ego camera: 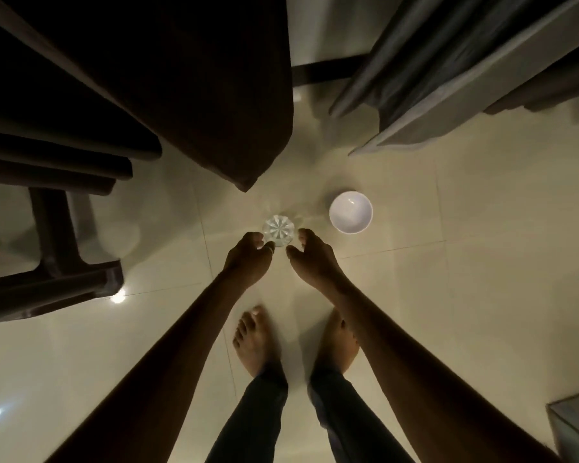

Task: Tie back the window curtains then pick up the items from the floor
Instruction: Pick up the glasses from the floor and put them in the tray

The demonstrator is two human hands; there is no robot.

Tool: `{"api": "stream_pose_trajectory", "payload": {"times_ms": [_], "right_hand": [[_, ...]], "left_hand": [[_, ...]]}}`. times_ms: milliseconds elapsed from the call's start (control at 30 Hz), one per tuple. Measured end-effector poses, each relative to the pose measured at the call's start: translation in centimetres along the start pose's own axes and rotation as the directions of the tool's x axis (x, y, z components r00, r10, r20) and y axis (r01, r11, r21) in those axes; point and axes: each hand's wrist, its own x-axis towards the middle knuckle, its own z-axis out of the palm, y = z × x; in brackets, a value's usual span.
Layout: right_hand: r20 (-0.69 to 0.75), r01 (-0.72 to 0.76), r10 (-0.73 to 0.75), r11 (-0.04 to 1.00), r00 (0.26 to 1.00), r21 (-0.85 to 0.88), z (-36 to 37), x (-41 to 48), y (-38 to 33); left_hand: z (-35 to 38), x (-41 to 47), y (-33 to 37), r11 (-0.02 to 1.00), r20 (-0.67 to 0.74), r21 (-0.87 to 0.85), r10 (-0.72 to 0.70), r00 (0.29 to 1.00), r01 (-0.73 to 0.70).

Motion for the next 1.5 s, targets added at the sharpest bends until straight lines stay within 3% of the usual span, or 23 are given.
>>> {"api": "stream_pose_trajectory", "payload": {"times_ms": [233, 367, 500, 700, 900, 1033, 1200, 1367, 1500], "right_hand": [[0.008, -0.077, 0.077, 0.995, 0.997, 0.067, 1.4, 4.9, 1.9], [0.014, -0.065, 0.063, 0.993, 0.998, 0.095, 2.3, 6.5, 1.9], [0.022, -0.032, 0.030, 0.990, 0.999, 0.138, 3.1, 6.6, 1.4], [-0.155, -0.022, 0.060, 0.971, 0.986, 0.236, 2.2, 3.6, 0.4], [-0.387, 0.021, 0.087, 0.964, 0.918, 0.266, 0.2, -0.3, -1.6], [-0.459, 0.042, 0.056, 0.979, 0.887, 0.200, -1.5, -3.4, -3.4], [-0.479, 0.094, -0.013, 0.985, 0.878, 0.146, -2.8, -8.0, -4.7], [-0.422, 0.086, 0.036, 0.960, 0.906, 0.267, -2.7, -13.3, -5.5], [-0.408, 0.085, 0.024, 0.965, 0.913, 0.247, -3.0, -18.3, -6.9]], "left_hand": [[2.4, 4.7, -0.4, 0.978, 0.039, -0.165, -0.124, 0.992, 0.128], [2.6, 6.2, -0.6, 0.973, 0.081, -0.183, -0.128, 0.988, 0.141], [2.8, 6.3, -0.9, 0.929, 0.120, -0.346, -0.097, 0.988, 0.133], [3.2, 3.0, -0.3, 0.814, 0.010, -0.566, -0.152, 0.988, 0.131], [3.3, -1.4, 1.3, 0.775, -0.256, -0.630, -0.271, 0.928, 0.053], [1.7, -4.4, 2.8, 0.783, -0.351, -0.621, -0.237, 0.906, -0.036], [-0.9, -7.8, 3.4, 0.756, -0.332, -0.649, -0.185, 0.925, -0.082], [-3.4, -13.3, 3.5, 0.748, -0.328, -0.655, -0.152, 0.932, -0.108], [-4.9, -18.6, 3.4, 0.691, -0.286, -0.718, -0.182, 0.941, -0.085]]}}
